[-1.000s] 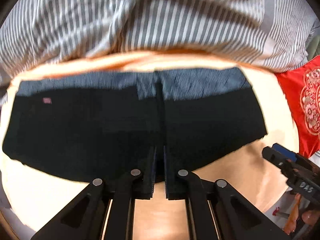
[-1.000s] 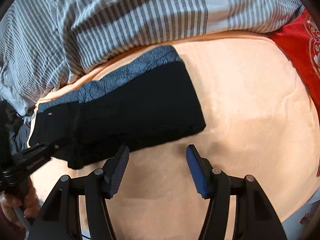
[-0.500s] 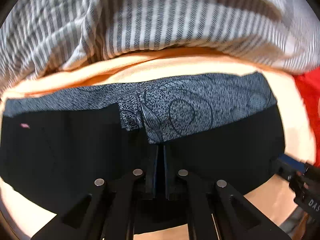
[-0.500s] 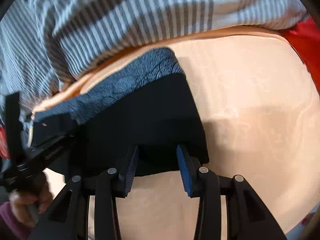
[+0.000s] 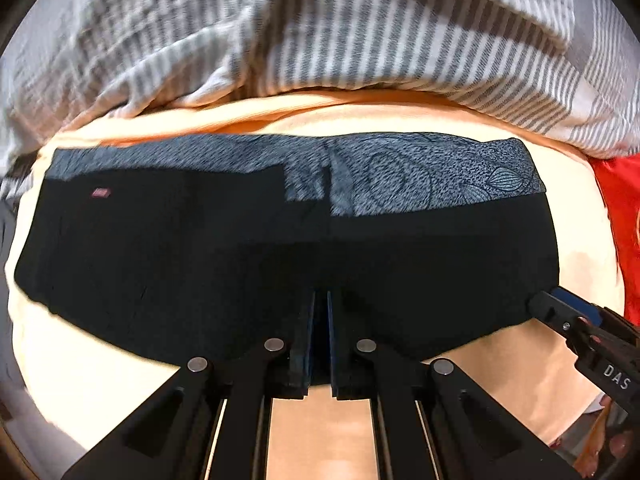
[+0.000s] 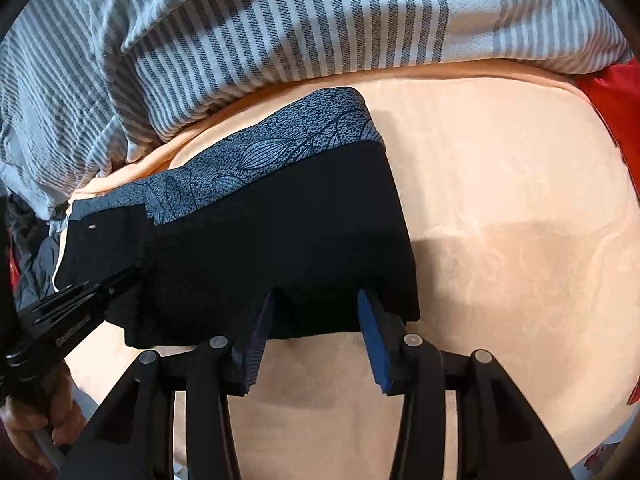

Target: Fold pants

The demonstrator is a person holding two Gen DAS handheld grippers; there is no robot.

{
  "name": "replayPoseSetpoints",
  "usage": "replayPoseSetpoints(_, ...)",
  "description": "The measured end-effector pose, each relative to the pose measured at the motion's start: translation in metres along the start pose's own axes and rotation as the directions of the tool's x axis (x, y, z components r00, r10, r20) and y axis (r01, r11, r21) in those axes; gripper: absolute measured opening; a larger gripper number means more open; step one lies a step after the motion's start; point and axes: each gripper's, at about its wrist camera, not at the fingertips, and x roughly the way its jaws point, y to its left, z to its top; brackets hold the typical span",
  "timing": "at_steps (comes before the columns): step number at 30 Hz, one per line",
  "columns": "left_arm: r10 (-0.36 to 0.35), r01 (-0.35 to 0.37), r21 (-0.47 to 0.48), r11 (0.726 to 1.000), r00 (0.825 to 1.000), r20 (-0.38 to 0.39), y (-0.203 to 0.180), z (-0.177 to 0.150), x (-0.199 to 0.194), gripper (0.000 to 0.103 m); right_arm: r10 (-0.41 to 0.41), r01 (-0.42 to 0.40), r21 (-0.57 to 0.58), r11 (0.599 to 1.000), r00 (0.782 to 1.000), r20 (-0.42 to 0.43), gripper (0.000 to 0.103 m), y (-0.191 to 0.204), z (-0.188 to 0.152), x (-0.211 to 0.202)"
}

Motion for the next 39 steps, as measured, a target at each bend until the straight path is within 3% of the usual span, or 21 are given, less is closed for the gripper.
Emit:
replayPoseSetpoints(3,0.037,-0.036,-0.026,0.999,0.999,0.039,0.008,-0.015,-0.013,0.007,-0.003,0.003,-0.017,1.000,1.000,-0.018,0.048,0.004,-0.002,-0.003)
replayPoseSetpoints(6,0.016,-0.014,-0.082,0.997,0.999,0.032,0.020,-0.030,-0.020,0.011,0.010,-0.012,-0.045,0.999,0.999,-0.034,0.049,0.012,-0.007,-0.009)
replayPoseSetpoints(7,0.018,-0.015,-0.098,0.995,0.999,0.029,0.020,-0.034,-0.020,0.049,0.012,-0.014,-0.056,0.998,0.999,-0.039,0.054,0.015,-0.009,-0.010)
replayPoseSetpoints(8,0.025,-0.022,-0.116,0.993,0.999,0.029,0.023,-0.037,-0.022,0.078,0.013,-0.016,-0.070,0.997,0.999,-0.043,0.057,0.019,-0.011,-0.011)
replayPoseSetpoints(9,0.039,-0.033,-0.139,0.990,0.998,0.039,0.026,-0.041,-0.024,0.100,0.015,-0.019,-0.085,0.996,0.999,-0.048,0.063,0.023,-0.013,-0.012)
replayPoseSetpoints(16,0.053,-0.043,-0.204,0.978,0.998,0.044,0.050,-0.063,-0.029,0.101,0.023,-0.034,-0.196,0.980,0.998,-0.058,0.067,0.052,-0.027,-0.021)
replayPoseSetpoints(23,0.017,-0.015,-0.250,0.968,1.000,0.004,0.086,-0.075,-0.023,0.101,0.014,-0.026,-0.187,0.982,0.998,-0.069,0.072,0.074,-0.033,-0.019)
replayPoseSetpoints(26,0.041,-0.042,-0.261,0.964,0.999,-0.011,0.101,-0.076,-0.022,0.101,0.007,-0.020,-0.194,0.981,0.998,-0.067,0.079,0.089,-0.034,-0.018)
replayPoseSetpoints(39,0.052,-0.061,-0.348,0.936,0.998,-0.037,0.178,-0.085,-0.017,0.101,-0.008,-0.021,-0.270,0.963,0.994,-0.106,0.079,0.169,-0.041,0.004)
